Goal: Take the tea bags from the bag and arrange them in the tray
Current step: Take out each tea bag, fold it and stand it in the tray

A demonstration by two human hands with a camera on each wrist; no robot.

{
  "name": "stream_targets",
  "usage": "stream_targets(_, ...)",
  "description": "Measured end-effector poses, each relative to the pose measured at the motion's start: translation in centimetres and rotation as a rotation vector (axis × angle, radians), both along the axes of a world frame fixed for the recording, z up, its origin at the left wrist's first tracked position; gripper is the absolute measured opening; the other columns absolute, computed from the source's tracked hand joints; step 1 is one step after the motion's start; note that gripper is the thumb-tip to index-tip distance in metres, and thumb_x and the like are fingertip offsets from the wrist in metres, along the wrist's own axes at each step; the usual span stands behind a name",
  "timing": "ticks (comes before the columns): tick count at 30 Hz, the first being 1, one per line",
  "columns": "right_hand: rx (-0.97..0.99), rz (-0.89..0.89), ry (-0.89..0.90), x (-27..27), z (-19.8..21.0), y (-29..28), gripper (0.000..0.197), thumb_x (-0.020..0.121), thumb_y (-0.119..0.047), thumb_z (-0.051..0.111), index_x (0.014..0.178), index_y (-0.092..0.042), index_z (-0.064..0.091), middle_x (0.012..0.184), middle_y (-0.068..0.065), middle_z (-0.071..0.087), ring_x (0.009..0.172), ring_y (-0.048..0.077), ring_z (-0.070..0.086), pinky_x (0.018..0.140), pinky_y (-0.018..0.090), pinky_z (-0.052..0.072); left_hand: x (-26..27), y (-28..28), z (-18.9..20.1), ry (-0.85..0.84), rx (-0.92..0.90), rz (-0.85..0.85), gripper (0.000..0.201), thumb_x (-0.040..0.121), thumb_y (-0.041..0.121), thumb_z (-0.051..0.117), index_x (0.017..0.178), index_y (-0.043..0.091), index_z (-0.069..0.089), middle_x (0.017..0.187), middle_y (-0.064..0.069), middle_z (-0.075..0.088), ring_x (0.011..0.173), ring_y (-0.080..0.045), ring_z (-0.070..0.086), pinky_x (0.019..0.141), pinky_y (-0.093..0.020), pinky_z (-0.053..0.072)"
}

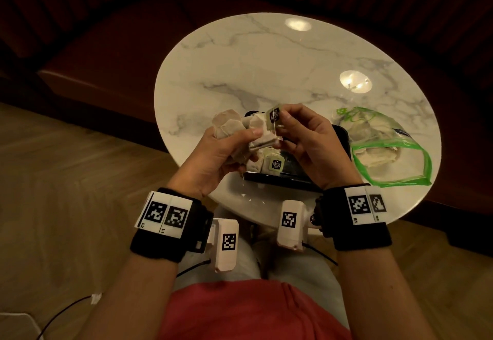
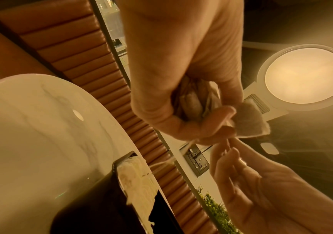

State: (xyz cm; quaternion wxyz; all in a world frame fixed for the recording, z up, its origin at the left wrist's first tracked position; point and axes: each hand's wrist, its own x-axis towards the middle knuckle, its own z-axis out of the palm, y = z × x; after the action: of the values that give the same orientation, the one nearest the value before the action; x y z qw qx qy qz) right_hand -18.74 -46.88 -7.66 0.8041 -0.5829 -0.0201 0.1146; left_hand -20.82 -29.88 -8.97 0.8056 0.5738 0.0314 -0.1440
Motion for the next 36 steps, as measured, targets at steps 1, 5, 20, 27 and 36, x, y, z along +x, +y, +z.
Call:
stream_targets(1,-0.007,0.001,-0.003,0.0,0.0,0.0,0.007,0.094,-0.010,0.054,0.095,-0.010,0.061,0.085,0.002,0.068,0.073,0.012,0.065,0.063,0.021,0.054,0.0,-0.2,0.1,0.007,0.002,0.021,0.027,0.077,0.028,0.069,0.097,0.011,0.063,0.070,0.000,0.065,0.056,-0.011,0.061,0.043,-0.019,0.042)
stream_targets(5,-0.024,-0.005,-0.016,-0.1,0.1,0.0,0.007,0.095,-0.010,0.054,0.095,-0.011,0.061,0.083,0.001,0.067,0.070,0.012,0.064,0.060,0.022,0.054,0.1,-0.6,0.3,0.024,-0.028,0.081,0.005,0.088,0.021,0.066,0.090,0.022,0.070,0.075,0.002,0.068,0.063,-0.014,0.061,0.048,-0.024,0.042)
stream_targets(20,-0.076,-0.067,-0.043,0.0,0.1,-0.2,0.010,0.095,-0.011,0.057,0.095,-0.014,0.066,0.080,-0.002,0.065,0.063,0.007,0.057,0.057,0.019,0.051,-0.2,-0.6,0.6,0.061,-0.050,0.094,0.008,0.087,0.015,0.065,0.094,0.017,0.068,0.086,-0.003,0.071,0.078,-0.017,0.068,0.054,-0.025,0.050)
stream_targets(27,-0.150,0.024,-0.054,-0.1,-0.3,-1.2,0.014,0.094,-0.010,0.057,0.101,-0.014,0.068,0.080,-0.002,0.064,0.072,0.009,0.056,0.064,0.021,0.051,0.0,0.0,1.0,0.074,-0.107,0.279,0.004,0.091,0.017,0.064,0.090,0.019,0.067,0.073,0.004,0.072,0.063,-0.006,0.067,0.045,-0.018,0.048)
stream_targets(36,-0.277,0.021,-0.088,0.0,-0.3,-0.5,0.015,0.093,-0.023,0.059,0.103,-0.016,0.068,0.082,-0.006,0.064,0.074,0.006,0.057,0.066,0.022,0.050,0.2,0.6,1.3,0.024,-0.039,0.297,0.006,0.090,0.019,0.067,0.096,0.019,0.067,0.077,0.007,0.073,0.069,-0.003,0.068,0.049,-0.017,0.048)
